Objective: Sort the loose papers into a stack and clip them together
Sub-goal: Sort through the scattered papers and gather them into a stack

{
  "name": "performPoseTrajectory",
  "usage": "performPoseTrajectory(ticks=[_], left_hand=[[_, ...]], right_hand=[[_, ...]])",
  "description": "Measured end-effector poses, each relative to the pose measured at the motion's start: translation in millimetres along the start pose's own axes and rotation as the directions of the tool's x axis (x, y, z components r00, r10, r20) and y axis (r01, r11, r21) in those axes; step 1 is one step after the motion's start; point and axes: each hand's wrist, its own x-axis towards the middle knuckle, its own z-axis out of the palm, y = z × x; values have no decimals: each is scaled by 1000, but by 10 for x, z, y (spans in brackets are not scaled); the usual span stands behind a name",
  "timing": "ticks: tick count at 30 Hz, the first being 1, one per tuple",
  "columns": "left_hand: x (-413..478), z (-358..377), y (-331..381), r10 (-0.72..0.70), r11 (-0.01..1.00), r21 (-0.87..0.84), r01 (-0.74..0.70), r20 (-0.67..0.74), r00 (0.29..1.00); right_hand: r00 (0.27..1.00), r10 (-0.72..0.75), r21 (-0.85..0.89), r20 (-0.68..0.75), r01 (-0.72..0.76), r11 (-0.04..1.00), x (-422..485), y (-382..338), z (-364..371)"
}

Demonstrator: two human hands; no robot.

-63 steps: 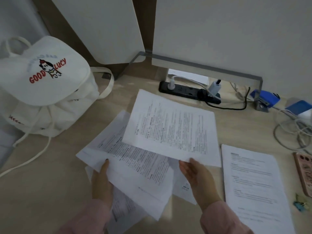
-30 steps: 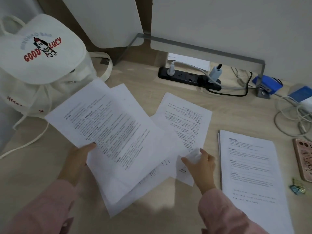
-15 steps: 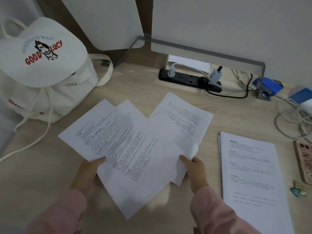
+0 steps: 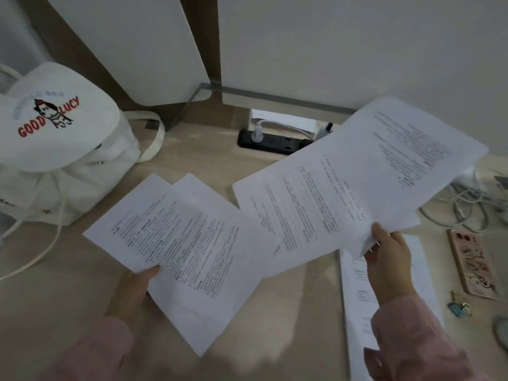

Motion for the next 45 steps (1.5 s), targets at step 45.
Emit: performPoseTrajectory(ticks=[45], left_hand=[[146,-115,93,-70,997,29,68,62,996]], right_hand=[[969,38,-140,244,-3,990,-283,247,267]])
